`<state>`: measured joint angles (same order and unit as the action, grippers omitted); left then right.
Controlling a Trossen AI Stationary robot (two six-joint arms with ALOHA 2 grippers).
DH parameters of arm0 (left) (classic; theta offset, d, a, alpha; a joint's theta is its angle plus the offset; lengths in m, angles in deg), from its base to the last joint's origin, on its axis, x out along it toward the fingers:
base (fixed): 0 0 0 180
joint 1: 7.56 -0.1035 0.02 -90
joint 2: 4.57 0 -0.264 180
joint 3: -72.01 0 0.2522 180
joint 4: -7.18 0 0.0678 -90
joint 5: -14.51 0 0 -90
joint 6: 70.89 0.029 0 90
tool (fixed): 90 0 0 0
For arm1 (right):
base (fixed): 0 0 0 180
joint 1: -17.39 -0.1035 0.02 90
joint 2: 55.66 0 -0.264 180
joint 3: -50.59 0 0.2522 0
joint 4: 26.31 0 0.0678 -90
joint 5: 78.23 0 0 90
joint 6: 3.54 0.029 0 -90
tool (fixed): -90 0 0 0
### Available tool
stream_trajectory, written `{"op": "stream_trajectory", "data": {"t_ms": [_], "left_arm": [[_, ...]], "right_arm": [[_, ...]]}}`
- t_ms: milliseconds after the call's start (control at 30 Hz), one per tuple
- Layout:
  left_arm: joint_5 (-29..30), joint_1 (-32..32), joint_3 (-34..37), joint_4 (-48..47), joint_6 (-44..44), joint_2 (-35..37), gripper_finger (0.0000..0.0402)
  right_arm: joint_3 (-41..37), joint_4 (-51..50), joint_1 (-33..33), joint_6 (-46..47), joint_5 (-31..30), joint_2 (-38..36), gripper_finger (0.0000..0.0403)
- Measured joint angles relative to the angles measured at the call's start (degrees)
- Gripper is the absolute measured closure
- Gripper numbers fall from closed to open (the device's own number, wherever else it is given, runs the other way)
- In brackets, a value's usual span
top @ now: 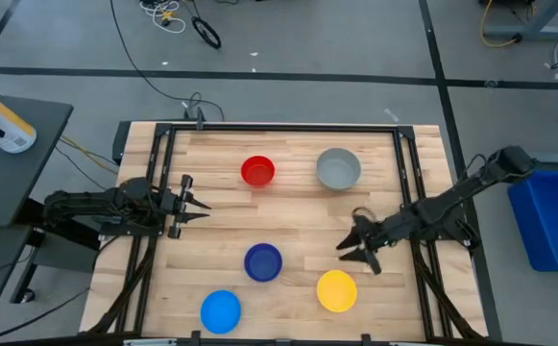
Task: Nest bowls inside each other
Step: Stack the yellow bowl on top of the gray bowl
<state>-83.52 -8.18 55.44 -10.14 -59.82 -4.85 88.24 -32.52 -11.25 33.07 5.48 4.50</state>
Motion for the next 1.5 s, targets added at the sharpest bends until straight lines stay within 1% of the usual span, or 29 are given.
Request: {"op": "stream_trajectory", "data": {"t_ms": [100,233,333,467,567,733,900,1067,1233,1367,1500], "left_arm": [[0.0,0.0,0.0,-0.1,-0.2,0.0,0.0308],[0.0,0.0,0.0,-0.2,-0.3,0.0,0.0308],[0.0,0.0,0.0,-0.3,-0.8,0.0,0.0308],[0.0,0.0,0.0,-0.3,-0.8,0.0,0.0308],[-0.1,0.0,0.0,-0.3,-0.8,0.0,0.0308],[-0.1,0.0,0.0,-0.4,-1.2,0.0,0.0308],[-0.1,0.0,0.0,-0.4,-1.4,0.0,0.0308],[-0.1,0.0,0.0,-0.4,-1.4,0.0,0.0308],[-0.2,0.0,0.0,-0.4,-1.4,0.0,0.0308],[-0.1,0.0,0.0,-0.4,-1.4,0.0,0.0308],[-0.1,0.0,0.0,-0.5,-1.4,0.0,0.0308]], "right_arm": [[7.6,-10.7,-1.8,2.1,0.2,9.1,0.0214],[16.3,-19.6,-3.9,4.4,1.9,18.3,0.0214],[21.6,-24.5,-5.6,5.1,2.0,22.2,0.0214],[25.3,-28.1,-7.4,7.2,0.3,23.4,0.0214],[25.6,-29.3,-8.3,9.2,-0.5,23.4,0.0213],[25.6,-35.9,-8.9,12.1,-1.2,24.2,0.0213],[23.6,-36.7,-8.9,12.9,-1.2,24.7,0.0212],[22.0,-35.8,-8.9,14.1,-1.2,24.7,0.0211],[19.6,-30.6,-8.9,15.0,-0.7,24.7,0.0217],[19.2,-28.8,-8.9,15.1,-0.7,24.7,0.0231],[19.2,-28.0,-8.9,15.1,-0.7,24.7,0.0256]]}}
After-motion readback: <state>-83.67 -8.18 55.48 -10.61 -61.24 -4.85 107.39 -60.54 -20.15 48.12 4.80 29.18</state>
